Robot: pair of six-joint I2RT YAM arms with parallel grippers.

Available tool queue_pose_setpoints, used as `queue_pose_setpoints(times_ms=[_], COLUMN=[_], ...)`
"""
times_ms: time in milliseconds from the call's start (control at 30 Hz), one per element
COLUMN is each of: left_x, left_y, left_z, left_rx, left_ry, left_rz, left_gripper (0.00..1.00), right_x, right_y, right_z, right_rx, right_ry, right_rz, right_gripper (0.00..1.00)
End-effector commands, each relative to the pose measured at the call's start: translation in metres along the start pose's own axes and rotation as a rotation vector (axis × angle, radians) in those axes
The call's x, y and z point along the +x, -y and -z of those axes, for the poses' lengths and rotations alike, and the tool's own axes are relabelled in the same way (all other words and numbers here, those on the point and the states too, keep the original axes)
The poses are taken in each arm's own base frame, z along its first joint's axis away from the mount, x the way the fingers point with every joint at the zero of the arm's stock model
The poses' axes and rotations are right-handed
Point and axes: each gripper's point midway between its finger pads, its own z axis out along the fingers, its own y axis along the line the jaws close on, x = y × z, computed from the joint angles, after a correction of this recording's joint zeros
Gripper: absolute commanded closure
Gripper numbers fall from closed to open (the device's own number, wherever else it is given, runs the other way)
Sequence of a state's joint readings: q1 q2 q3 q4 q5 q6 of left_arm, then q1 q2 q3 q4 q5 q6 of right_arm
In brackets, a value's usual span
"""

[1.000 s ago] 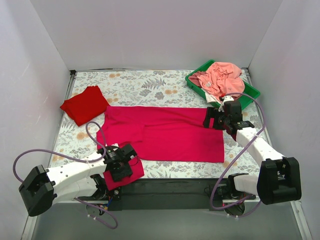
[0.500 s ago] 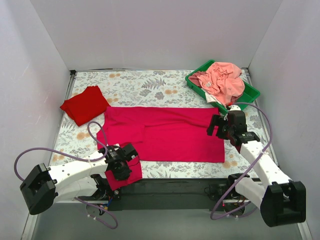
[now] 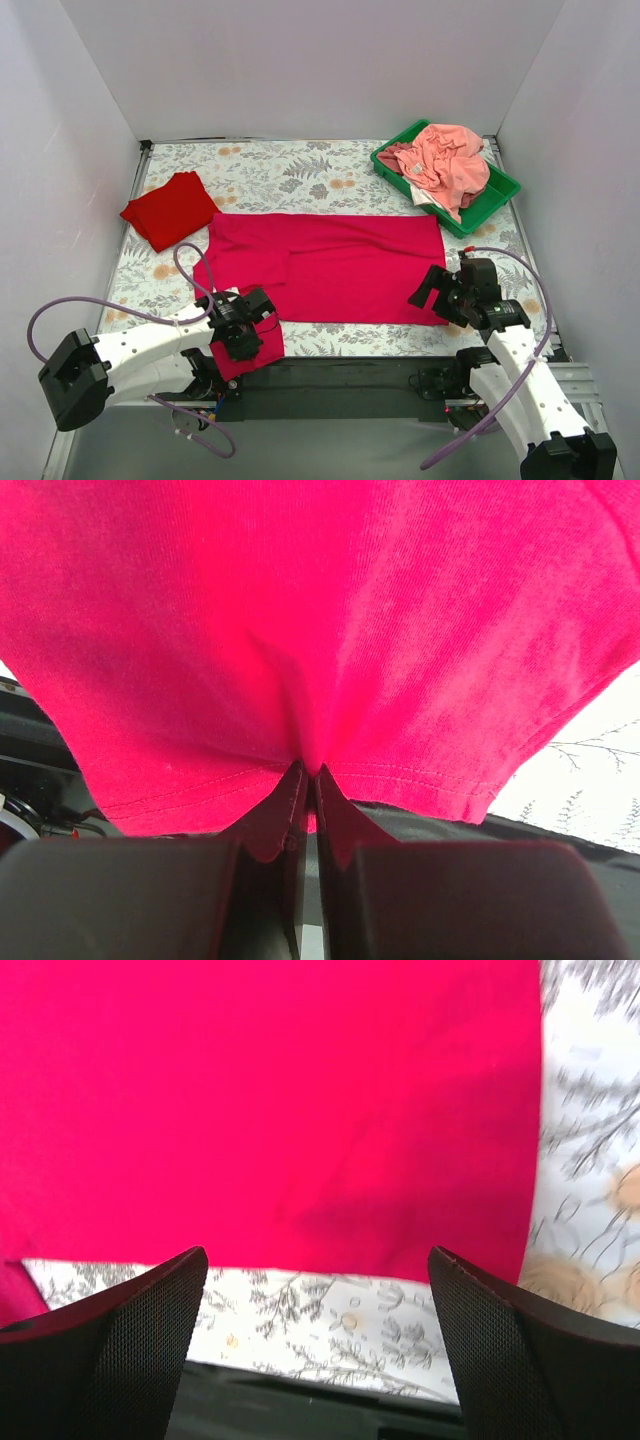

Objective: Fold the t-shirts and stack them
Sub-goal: Fold the tshirt

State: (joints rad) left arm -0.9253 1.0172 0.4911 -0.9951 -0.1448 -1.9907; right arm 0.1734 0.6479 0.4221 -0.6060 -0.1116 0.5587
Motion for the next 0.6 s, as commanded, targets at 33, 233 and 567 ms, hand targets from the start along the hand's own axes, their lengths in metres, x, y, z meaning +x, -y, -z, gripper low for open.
queue_pose_setpoints(times_ms=[33, 233, 567], left_x=[-0.019, -0.024, -0.028], left_y=[0.014, 0.01, 0.009], left_z=[0.002, 0.002, 0.005], left_rx=[0.049, 0.026, 0.035], left_ry=[0.094, 0.126, 0.145], left_rz=[0.127, 0.146, 0.169], left_gripper=[1.0, 1.0, 1.0], right_x=[0.026, 0.044, 0.043], right_y=[-0.006, 0.009, 0.021], right_z=[0.007, -0.003, -0.017], right_rx=[-0.038, 0.022, 0.076], right_ry=[-0.1, -0.163, -0.146], right_rz=[-0.089, -0.124, -0.144], right_gripper=[0.04, 0.05, 0.13])
